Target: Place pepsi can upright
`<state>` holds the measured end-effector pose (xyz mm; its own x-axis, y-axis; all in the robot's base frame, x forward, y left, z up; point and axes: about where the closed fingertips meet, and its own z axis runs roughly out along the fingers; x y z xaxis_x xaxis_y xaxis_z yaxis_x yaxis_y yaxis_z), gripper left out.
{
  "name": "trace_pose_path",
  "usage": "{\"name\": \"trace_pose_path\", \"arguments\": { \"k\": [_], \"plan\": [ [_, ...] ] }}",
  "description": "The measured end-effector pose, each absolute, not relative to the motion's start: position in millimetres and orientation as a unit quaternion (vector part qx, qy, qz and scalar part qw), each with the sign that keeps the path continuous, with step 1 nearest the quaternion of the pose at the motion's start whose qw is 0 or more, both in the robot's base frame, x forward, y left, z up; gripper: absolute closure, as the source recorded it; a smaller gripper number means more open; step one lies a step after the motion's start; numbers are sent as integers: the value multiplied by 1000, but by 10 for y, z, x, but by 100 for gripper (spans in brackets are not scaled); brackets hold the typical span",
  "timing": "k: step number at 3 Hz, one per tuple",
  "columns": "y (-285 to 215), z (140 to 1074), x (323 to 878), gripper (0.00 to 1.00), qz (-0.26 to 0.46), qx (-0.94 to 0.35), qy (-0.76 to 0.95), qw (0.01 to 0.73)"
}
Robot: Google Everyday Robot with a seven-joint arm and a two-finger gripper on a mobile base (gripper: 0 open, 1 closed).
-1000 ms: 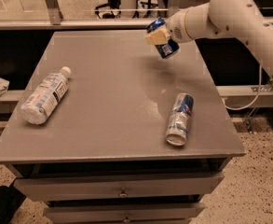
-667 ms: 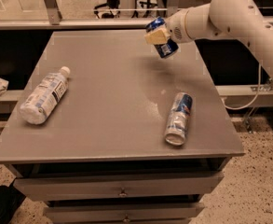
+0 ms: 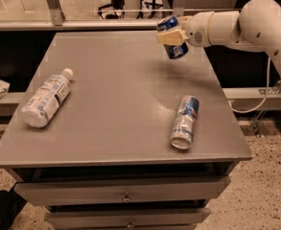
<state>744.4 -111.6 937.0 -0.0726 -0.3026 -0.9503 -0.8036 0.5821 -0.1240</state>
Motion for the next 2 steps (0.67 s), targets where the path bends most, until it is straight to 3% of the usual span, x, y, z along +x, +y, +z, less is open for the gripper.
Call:
{"name": "trace_pose_path", "arguments": {
  "k": [2],
  "plan": [
    [-1286, 9291, 7233, 100, 315, -395, 648, 570]
  ]
}}
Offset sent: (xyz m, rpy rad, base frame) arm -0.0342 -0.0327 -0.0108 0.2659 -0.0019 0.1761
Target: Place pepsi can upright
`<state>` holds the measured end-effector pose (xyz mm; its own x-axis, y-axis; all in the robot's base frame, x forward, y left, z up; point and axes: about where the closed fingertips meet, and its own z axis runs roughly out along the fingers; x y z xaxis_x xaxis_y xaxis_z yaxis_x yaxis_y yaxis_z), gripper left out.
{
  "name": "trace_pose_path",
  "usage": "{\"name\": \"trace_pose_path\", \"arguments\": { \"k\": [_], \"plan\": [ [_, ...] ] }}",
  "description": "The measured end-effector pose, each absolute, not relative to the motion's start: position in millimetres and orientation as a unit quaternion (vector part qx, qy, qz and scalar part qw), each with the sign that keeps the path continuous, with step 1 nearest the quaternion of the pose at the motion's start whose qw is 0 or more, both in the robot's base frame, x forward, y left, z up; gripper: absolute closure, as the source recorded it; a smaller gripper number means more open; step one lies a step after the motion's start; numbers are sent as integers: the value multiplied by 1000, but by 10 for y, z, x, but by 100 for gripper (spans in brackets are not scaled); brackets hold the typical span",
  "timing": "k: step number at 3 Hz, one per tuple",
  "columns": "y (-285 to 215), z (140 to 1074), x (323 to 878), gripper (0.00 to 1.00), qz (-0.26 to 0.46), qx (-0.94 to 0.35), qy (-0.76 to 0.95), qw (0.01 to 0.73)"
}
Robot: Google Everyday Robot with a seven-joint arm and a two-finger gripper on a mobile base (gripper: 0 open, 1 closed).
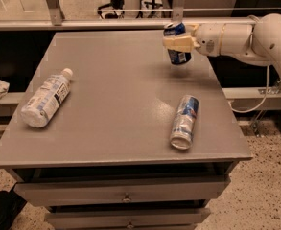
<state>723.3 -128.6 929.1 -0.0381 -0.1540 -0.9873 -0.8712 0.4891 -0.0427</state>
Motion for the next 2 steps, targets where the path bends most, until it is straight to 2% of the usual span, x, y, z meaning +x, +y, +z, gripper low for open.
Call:
{"name": "trace_pose_path", "arguments": {
  "k": [2],
  "plan": [
    [-1467, 9124, 7001, 97, 390, -363, 604, 593]
  ]
}}
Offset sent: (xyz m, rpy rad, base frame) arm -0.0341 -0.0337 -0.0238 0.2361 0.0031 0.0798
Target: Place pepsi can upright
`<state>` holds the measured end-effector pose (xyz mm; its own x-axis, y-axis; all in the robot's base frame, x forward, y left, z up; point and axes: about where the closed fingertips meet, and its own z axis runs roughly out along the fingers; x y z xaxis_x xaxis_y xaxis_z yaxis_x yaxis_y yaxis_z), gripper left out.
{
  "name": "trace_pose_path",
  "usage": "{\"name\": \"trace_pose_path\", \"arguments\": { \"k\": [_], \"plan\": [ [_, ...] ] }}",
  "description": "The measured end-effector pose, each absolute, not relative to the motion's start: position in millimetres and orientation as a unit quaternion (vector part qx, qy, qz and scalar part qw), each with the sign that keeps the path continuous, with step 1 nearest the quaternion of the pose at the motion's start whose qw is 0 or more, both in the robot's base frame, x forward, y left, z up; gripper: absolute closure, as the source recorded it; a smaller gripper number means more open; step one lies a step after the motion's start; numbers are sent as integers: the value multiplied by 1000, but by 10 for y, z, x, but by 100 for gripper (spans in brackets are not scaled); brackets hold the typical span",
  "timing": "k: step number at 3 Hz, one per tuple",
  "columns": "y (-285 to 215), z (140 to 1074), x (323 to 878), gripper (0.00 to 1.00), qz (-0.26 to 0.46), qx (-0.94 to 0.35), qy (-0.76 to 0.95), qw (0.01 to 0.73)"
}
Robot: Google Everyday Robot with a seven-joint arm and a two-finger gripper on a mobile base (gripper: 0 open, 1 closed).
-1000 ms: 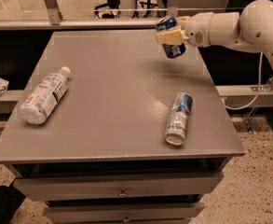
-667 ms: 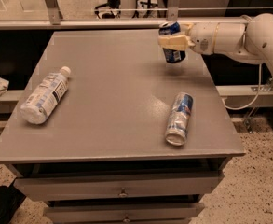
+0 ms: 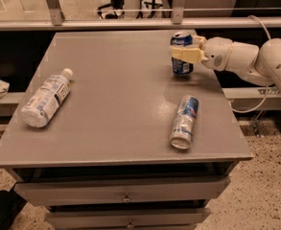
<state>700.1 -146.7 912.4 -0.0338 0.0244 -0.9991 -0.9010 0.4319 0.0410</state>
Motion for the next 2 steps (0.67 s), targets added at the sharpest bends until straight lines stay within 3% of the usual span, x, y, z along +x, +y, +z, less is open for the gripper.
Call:
{"name": "trace_pose_path", "arguments": {
  "k": [2],
  "plan": [
    [-1655, 9000, 6857, 51, 404, -356, 573, 618]
  ]
}}
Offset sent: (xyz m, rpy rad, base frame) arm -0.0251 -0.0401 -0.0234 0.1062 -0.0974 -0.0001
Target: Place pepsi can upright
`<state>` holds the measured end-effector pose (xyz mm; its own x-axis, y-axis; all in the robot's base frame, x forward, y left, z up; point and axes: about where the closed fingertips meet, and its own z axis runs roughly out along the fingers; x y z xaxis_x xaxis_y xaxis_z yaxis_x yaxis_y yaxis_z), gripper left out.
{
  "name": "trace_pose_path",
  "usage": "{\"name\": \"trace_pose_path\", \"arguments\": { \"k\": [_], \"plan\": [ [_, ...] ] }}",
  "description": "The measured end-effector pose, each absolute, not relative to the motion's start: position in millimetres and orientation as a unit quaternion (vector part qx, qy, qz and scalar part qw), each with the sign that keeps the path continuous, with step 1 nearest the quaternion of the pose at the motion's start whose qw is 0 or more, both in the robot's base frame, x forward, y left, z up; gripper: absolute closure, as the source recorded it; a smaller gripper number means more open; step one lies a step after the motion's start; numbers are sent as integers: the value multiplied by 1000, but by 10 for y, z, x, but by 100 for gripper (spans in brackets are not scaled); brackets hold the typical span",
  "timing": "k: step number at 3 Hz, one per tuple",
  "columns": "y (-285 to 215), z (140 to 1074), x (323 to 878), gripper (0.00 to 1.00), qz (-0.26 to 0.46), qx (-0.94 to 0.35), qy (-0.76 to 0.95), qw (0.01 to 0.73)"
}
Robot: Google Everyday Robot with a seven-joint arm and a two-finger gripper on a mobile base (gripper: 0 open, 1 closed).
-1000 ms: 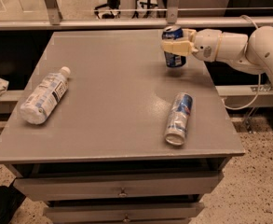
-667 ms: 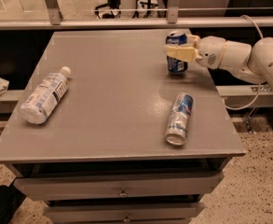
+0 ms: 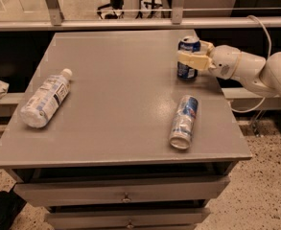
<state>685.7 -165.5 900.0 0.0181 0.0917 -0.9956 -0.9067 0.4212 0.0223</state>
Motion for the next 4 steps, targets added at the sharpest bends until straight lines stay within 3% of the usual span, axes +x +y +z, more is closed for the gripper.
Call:
{"name": "trace_pose_path", "arguments": {
  "k": [2, 4],
  "plan": [
    [-1737, 8887, 6791, 4, 400, -373, 556, 626],
    [-1913, 9014, 6841, 0, 351, -411, 587, 603]
  ]
}}
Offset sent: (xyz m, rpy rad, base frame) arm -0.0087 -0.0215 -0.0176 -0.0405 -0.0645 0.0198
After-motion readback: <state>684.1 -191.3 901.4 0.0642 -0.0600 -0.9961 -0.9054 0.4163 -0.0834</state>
